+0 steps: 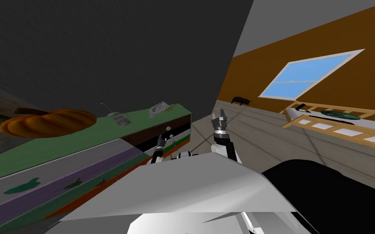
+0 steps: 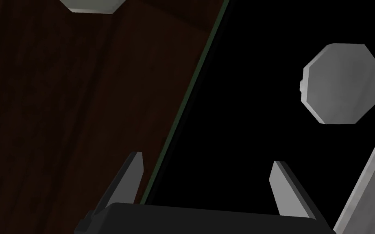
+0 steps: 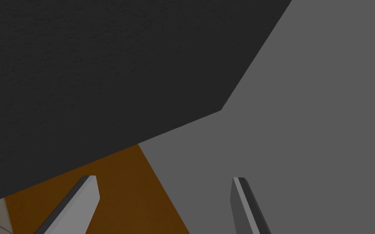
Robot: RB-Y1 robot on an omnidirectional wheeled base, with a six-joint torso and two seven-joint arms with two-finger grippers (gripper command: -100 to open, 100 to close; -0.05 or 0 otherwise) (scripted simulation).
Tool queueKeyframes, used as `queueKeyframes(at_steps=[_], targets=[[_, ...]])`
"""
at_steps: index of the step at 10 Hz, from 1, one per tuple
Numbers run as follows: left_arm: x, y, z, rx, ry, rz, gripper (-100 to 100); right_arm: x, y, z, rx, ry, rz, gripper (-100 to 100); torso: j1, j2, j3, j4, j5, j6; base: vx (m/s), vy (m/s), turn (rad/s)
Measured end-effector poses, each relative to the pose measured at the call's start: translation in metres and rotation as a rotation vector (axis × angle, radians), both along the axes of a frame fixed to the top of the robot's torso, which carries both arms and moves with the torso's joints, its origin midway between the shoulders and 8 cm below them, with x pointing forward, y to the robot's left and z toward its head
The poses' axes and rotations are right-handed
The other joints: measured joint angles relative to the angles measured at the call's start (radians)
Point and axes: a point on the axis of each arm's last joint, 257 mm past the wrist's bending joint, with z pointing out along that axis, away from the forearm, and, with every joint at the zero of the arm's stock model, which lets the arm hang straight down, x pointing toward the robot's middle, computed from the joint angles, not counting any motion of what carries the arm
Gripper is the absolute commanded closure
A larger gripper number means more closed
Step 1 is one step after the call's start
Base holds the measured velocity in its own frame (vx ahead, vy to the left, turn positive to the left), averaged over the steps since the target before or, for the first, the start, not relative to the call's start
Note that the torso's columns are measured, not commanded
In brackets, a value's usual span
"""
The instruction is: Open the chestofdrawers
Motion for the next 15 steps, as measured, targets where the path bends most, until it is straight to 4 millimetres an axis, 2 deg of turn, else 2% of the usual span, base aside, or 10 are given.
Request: queueKeyframes(at_steps=[3, 6, 8, 10, 11, 15], targets=[[-0.006, 0.000, -0.023, -0.020, 0.051, 0.001, -100, 0.000, 0.000, 0.000, 0.000, 0.000, 0.000, 0, 0.008, 0.000, 0.000, 0.000, 0.002, 0.000, 0.046, -0.084, 0.095], [-0.012, -0.002, -0.048, -0.046, 0.106, 0.003, -100, 0.000, 0.000, 0.000, 0.000, 0.000, 0.000, 0, 0.000, -0.002, -0.001, 0.000, 0.000, 0.000, 0.059, -0.137, 0.149], [-0.017, -0.005, -0.063, -0.065, 0.142, 0.004, -100, 0.000, 0.000, 0.000, 0.000, 0.000, 0.000, 0, 0.004, 0.000, 0.000, 0.000, 0.001, 0.000, 0.037, -0.135, 0.130], [-0.020, -0.004, -0.070, -0.076, 0.160, 0.004, -100, 0.000, 0.000, 0.000, 0.000, 0.000, 0.000, 0, 0.008, 0.001, 0.001, 0.001, 0.002, 0.000, 0.008, -0.040, 0.014], [-0.020, -0.004, -0.070, -0.076, 0.159, 0.004, 100, 0.000, 0.000, 0.000, 0.000, 0.000, 0.000, 0, 0.009, 0.001, 0.001, 0.000, 0.003, 0.000, 0.001, -0.006, 0.001], [-0.014, -0.007, -0.067, -0.072, 0.160, -0.003, 100, 0.000, 0.000, 0.000, 0.000, 0.000, 0.000, 0, 0.003, 0.004, 0.003, 0.001, 0.001, 0.000, -0.156, -0.046, 0.025]])
